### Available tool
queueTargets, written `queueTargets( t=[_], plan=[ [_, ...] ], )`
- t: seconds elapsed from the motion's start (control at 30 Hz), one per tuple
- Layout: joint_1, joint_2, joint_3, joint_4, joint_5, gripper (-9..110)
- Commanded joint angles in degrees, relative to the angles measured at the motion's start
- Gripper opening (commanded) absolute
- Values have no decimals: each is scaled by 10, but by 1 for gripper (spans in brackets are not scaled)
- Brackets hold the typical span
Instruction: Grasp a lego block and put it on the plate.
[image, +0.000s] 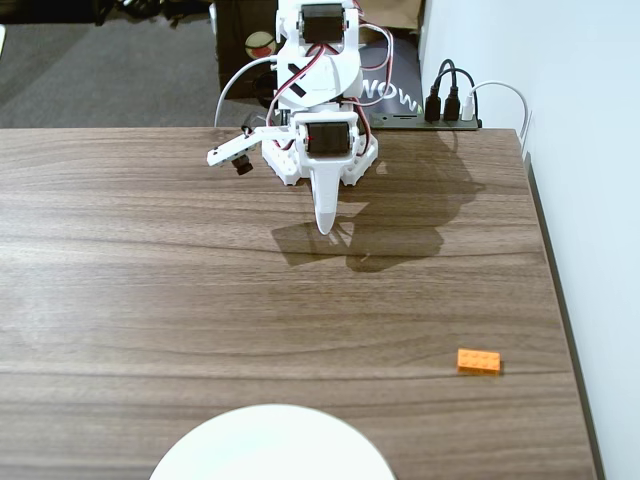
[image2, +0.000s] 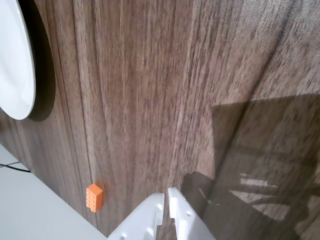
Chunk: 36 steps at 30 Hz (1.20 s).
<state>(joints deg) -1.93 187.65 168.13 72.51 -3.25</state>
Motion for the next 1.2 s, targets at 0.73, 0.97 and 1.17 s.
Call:
queueTargets(
  t=[0.73, 0.97, 1.17],
  plan=[
    [-3, -242, -217, -38, -87, 1],
    [-6, -323, -293, -23, -112, 1],
    [-16, -363, -326, -18, -136, 1]
  ],
)
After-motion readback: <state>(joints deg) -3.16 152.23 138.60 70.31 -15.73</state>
